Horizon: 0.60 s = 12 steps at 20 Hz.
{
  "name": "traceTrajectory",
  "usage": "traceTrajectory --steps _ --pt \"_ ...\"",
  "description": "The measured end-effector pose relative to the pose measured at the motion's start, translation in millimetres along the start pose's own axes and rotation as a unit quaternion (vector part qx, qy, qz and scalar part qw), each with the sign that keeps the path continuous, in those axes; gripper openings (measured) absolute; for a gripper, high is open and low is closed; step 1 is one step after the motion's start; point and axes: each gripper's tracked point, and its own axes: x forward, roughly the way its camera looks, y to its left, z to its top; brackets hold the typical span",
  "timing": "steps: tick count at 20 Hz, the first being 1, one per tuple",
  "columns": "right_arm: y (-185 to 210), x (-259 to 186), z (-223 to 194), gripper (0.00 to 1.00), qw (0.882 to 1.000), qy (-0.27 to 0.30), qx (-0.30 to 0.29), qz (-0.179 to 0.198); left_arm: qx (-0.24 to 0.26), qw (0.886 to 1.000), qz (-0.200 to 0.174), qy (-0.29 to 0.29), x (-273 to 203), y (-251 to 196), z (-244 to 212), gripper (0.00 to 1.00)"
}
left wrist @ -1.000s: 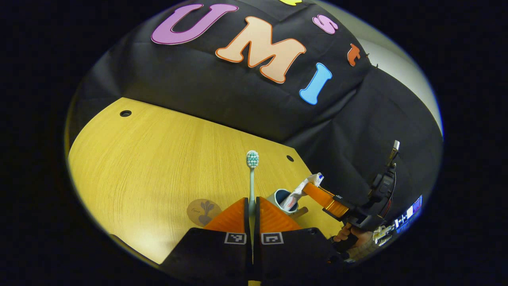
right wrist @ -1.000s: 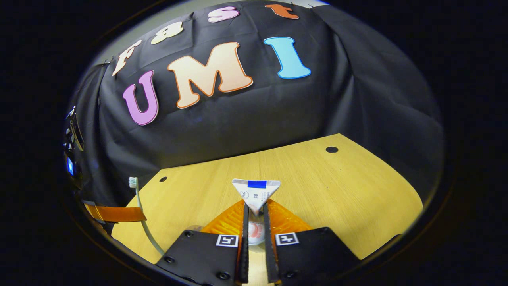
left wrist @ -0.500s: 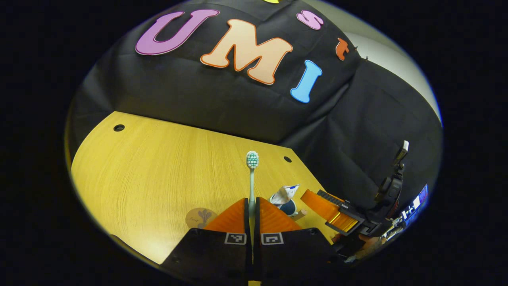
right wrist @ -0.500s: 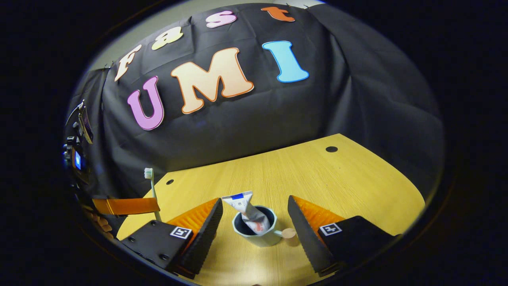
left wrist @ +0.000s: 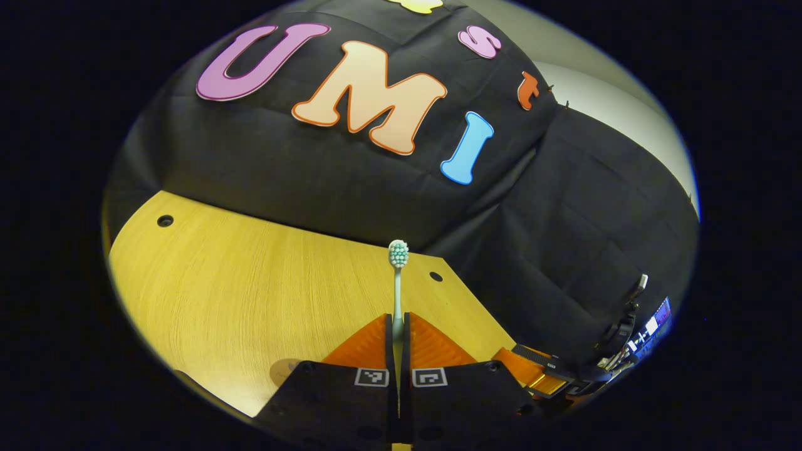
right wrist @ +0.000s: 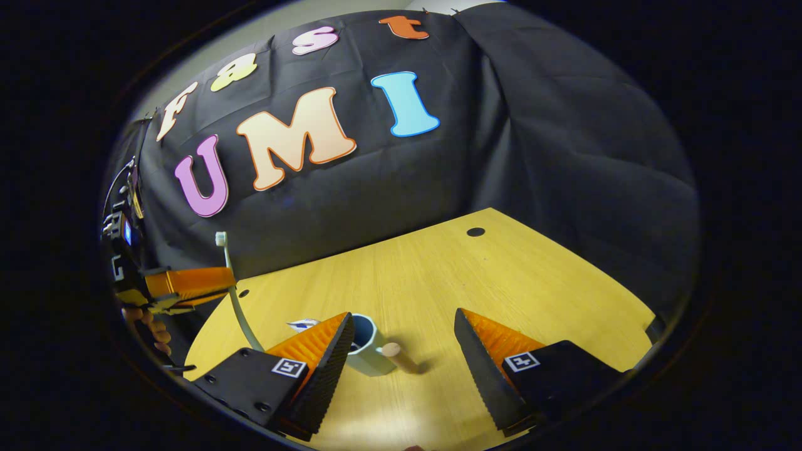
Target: Put the toothbrush and toothpaste on the desktop into the cup, then pick up the cup and place it on the coaster on the desktop.
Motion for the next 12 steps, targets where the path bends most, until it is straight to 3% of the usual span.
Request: traceTrajectory --steps 1,3,4,5,6,7,9,12 --pt "-6.0 -4.2 0.0 0.99 1.000 0.000 -0.002 -0.006 0.006 1.000 -0.004 -0.006 5.6 -1.7 6.2 0.00" --pt "-18.5 -10.2 0.7 0.94 1.000 0.000 -0.005 -0.020 0.020 1.000 -0.014 -0.016 16.2 -6.1 17.6 0.00" --pt "-24.1 -13.6 1.2 0.99 1.000 -0.001 -0.007 -0.026 0.028 0.999 -0.018 -0.018 21.6 -9.1 22.1 0.00" --pt "-28.3 -16.9 0.9 0.94 0.999 -0.001 -0.009 -0.033 0.036 0.999 -0.023 -0.019 29.2 -12.4 24.8 0.00" --pt "-33.0 -20.8 0.9 0.99 0.999 -0.001 -0.010 -0.039 0.043 0.998 -0.030 -0.020 35.3 -16.0 25.6 0.00" --pt "-37.8 -23.8 -0.4 0.94 0.999 -0.001 -0.009 -0.045 0.047 0.998 -0.039 -0.019 39.6 -21.4 23.9 0.00" --pt "-47.3 -30.7 -1.1 0.99 0.998 0.001 -0.002 -0.059 0.043 0.997 -0.060 -0.018 53.6 -32.6 22.1 0.00" --pt "-65.7 -40.0 -2.4 0.94 0.996 0.002 0.010 -0.085 0.034 0.996 -0.085 -0.021 72.9 -42.5 17.7 0.00"
